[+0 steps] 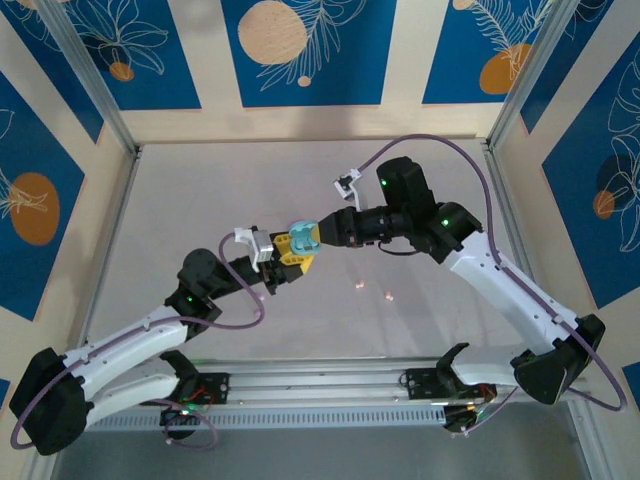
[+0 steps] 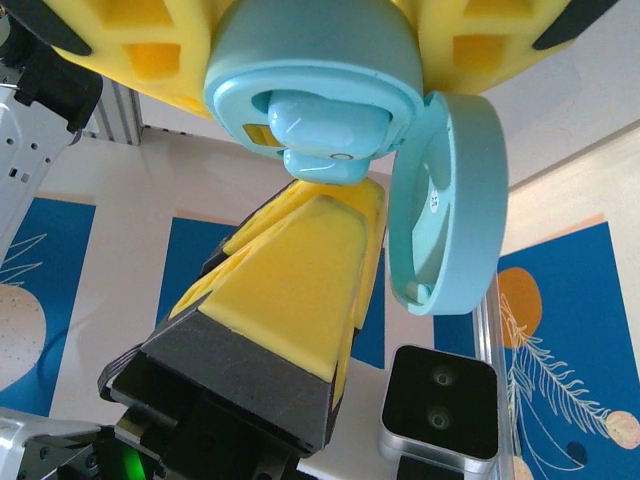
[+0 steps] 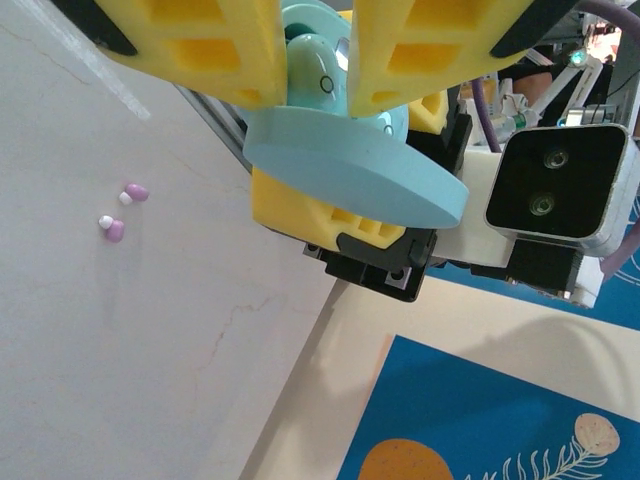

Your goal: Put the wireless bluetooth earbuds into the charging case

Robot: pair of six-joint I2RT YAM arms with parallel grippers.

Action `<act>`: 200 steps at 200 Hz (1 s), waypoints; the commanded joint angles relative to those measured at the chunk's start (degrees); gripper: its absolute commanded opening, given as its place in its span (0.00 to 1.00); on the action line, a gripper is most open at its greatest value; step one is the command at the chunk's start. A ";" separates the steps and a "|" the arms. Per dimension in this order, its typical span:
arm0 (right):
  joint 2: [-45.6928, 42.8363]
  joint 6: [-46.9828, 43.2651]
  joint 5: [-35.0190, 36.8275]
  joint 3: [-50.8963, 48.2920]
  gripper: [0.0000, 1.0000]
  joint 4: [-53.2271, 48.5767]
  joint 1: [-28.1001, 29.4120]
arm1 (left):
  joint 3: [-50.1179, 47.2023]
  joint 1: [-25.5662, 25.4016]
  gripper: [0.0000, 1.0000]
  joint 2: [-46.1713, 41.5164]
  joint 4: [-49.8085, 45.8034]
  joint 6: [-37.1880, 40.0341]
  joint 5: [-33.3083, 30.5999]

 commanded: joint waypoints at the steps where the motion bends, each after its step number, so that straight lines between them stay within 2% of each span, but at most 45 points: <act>1: 0.12 -1.05 -0.34 1.89 0.23 -2.83 0.71 | 1.24 -0.38 0.23 -1.29 2.66 -0.45 0.44; 45: -2.62 -0.58 1.61 0.98 0.27 -1.80 -0.45 | 1.15 -0.38 0.23 -1.82 1.92 -0.10 0.25; 104: -9.99 4.32 6.24 -4.51 0.42 4.72 -4.14 | 1.22 -0.36 0.23 -1.83 0.99 0.59 1.68; 119: -9.56 5.41 6.94 -4.12 0.48 4.73 -4.38 | 1.78 -0.44 0.23 -1.25 0.32 0.53 3.46; 139: -7.68 7.06 6.47 -2.55 0.53 4.62 -4.38 | 2.55 -0.63 0.24 -0.62 -0.26 0.29 5.24; 200: -0.78 6.73 2.65 1.96 0.55 1.20 -3.33 | 3.17 -1.10 0.24 -0.43 -0.59 0.17 4.95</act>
